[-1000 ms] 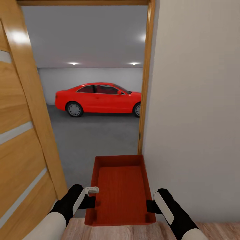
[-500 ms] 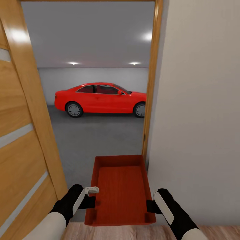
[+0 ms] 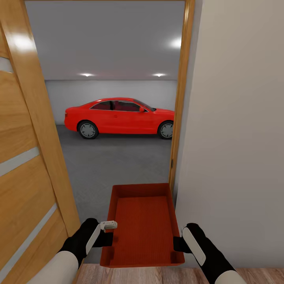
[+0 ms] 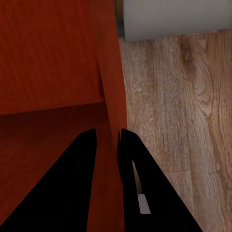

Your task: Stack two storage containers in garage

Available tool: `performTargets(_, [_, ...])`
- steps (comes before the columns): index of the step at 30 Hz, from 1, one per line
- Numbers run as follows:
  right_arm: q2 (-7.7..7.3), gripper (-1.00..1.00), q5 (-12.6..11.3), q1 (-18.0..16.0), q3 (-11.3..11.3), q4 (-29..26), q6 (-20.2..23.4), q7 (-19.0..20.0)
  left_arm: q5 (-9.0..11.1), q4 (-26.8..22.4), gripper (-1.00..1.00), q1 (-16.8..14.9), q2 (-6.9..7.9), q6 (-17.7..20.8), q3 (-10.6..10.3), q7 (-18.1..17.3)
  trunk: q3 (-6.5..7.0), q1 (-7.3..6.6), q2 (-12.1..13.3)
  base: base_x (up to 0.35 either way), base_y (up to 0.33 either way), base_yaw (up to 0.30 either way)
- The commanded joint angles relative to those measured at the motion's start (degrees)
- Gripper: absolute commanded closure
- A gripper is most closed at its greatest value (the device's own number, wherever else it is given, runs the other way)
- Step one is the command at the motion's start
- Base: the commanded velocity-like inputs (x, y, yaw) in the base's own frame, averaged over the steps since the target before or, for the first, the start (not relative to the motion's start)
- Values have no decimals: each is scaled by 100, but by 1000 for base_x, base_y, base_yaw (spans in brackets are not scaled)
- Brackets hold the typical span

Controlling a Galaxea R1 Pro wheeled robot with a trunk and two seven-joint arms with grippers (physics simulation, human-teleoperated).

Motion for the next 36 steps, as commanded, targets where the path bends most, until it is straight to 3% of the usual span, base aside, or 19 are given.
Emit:
performTargets(1, [-1, 100, -147, -6, -2, -8, -30, -42, 89, -11, 100, -4, 0, 26, 6, 26, -9, 1, -8, 0, 0, 0])
performTargets(26, [-1, 100, -148, -6, -2, -8, -30, -42, 85, -11, 100, -4, 1, 26, 5, 26, -9, 1, -8, 118, 67, 0])
performTargets(36, [-1, 100, -147, -6, -2, -8, -30, -42, 85, -11, 100, -1, 1, 26, 5, 26, -9, 1, -8, 292, 0, 0])
